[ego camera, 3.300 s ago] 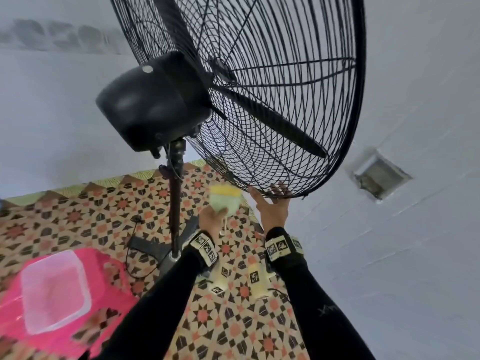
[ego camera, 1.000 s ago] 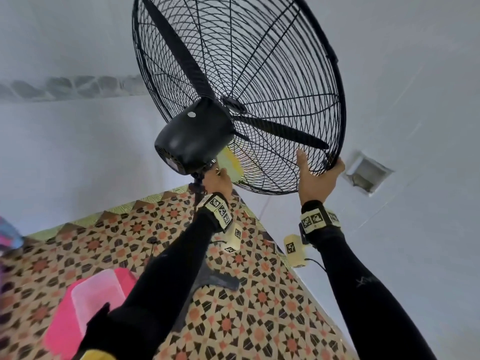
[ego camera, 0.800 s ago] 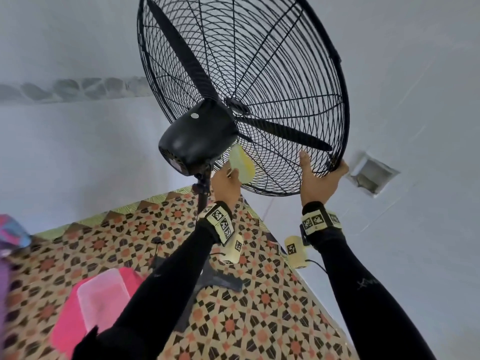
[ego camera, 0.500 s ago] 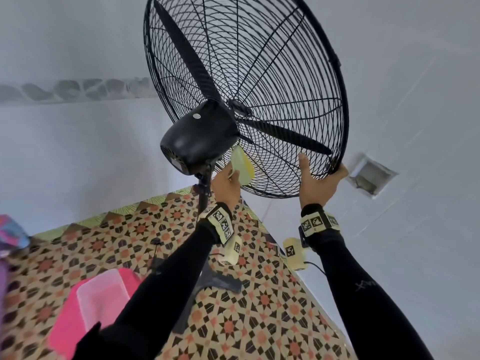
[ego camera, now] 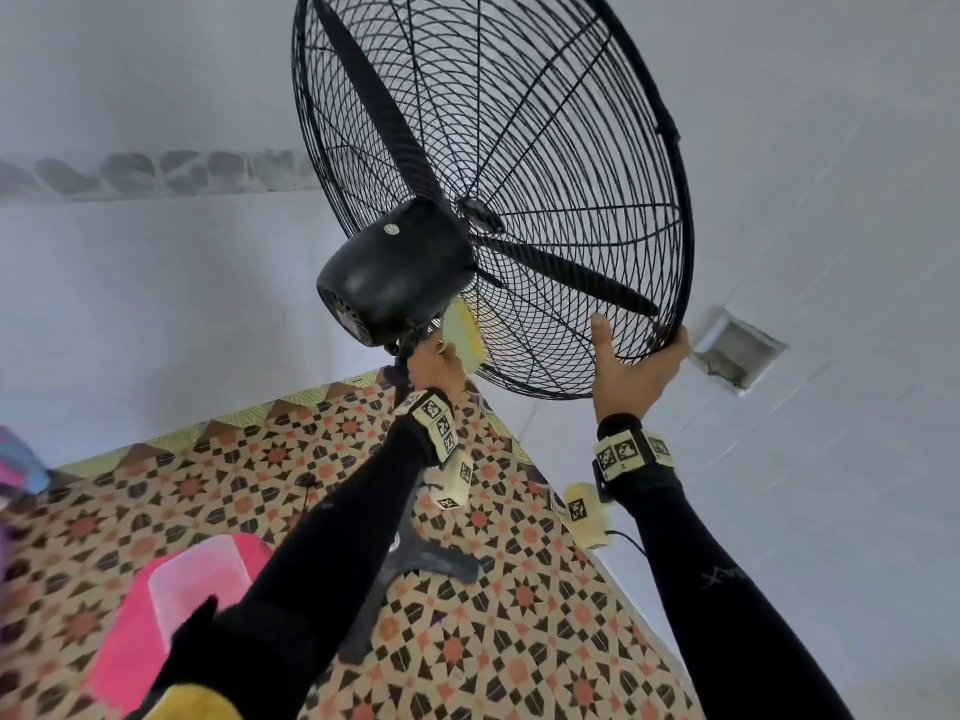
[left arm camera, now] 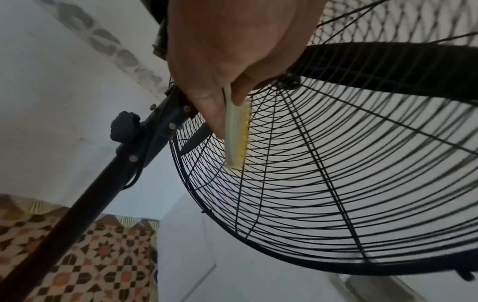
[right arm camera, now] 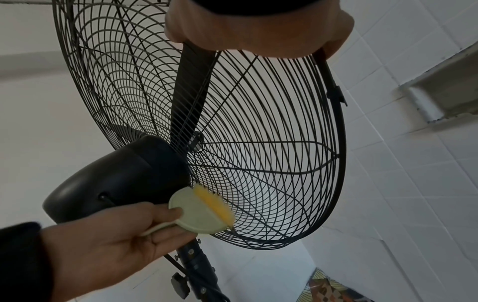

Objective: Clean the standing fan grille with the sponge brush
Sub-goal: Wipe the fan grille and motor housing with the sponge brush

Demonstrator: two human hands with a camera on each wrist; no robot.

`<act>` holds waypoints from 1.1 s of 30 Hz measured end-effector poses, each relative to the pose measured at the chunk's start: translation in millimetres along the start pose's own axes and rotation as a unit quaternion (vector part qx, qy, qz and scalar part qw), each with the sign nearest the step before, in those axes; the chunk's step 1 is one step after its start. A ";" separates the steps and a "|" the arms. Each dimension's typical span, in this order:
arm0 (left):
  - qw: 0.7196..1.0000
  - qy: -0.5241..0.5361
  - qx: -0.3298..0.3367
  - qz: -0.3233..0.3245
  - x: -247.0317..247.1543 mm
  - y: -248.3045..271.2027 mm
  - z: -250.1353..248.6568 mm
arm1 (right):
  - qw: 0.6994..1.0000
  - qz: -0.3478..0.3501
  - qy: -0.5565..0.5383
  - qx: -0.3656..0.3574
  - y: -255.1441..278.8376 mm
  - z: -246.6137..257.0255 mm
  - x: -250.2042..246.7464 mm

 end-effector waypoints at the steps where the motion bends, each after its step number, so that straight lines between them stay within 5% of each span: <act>1: 1.000 0.005 -0.004 0.009 2.5 -2.8 1.1 | 1.000 0.002 0.008 0.000 0.2 0.2 -0.7; 6: 0.988 0.125 0.054 0.075 36.8 -3.5 18.7 | 1.000 0.000 0.011 0.005 0.3 1.7 -3.0; 11: 0.994 0.067 -0.057 0.069 58.6 -42.2 94.7 | 1.000 0.003 0.017 0.010 4.1 2.6 -1.1; 17: 0.970 0.193 -0.046 0.140 58.2 23.1 30.7 | 0.999 0.009 0.028 0.022 0.3 -1.4 -3.2; 22: 0.982 0.158 -0.073 0.078 59.1 -9.0 73.7 | 0.999 0.006 0.029 0.023 2.2 1.3 -2.0; 28: 0.963 0.238 -0.025 0.126 50.4 32.8 26.5 | 0.999 0.000 0.032 0.024 3.8 -0.5 -3.7; 33: 0.990 0.117 -0.077 0.035 36.6 2.5 47.7 | 0.999 0.008 0.037 0.012 4.6 1.9 -3.1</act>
Point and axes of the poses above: each hand's wrist, its own y-axis away from the middle knuckle, its own x-axis out of the palm, z = x × y, the point moved 10 cm from there along -y, towards the middle knuckle, and after that the axes turned 6 degrees about z, right-handed, at the moved point
